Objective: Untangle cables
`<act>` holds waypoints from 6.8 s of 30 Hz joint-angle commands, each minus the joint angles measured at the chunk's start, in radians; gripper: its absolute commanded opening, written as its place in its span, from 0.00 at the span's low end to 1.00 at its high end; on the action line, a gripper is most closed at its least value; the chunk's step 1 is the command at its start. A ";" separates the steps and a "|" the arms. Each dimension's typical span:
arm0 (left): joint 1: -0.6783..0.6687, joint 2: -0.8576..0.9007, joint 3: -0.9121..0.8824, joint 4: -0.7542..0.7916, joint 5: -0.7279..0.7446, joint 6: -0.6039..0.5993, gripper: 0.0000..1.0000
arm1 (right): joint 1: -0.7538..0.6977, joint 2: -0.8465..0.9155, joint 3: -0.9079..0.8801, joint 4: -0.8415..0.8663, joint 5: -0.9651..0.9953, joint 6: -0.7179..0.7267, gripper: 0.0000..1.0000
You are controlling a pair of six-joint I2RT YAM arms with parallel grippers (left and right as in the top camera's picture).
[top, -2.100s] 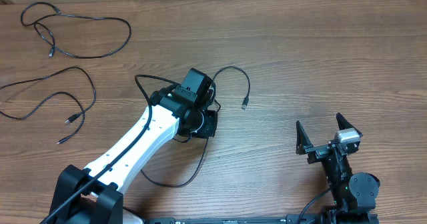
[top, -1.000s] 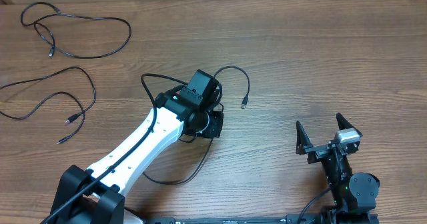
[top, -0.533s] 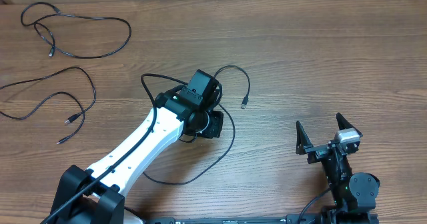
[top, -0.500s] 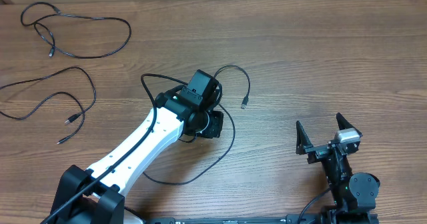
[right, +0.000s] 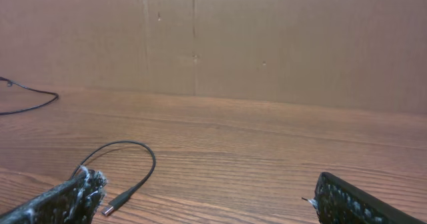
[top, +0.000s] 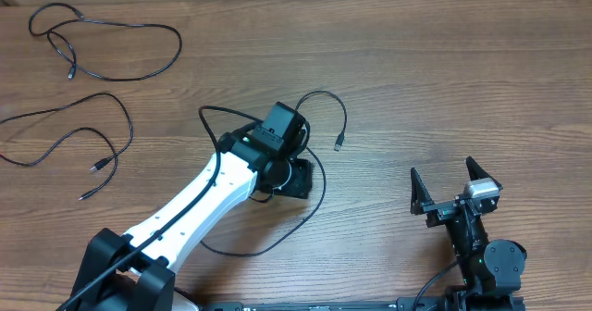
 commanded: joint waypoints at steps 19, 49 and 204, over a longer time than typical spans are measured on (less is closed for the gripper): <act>-0.145 0.008 -0.011 0.051 -0.149 0.054 0.94 | 0.003 -0.008 -0.010 0.005 0.007 -0.002 1.00; -0.163 0.263 -0.011 0.053 -0.118 0.162 1.00 | 0.003 -0.008 -0.010 0.005 0.007 -0.002 1.00; 0.315 -0.206 0.332 -0.222 0.330 0.031 0.04 | 0.003 -0.008 -0.010 0.005 0.007 -0.002 1.00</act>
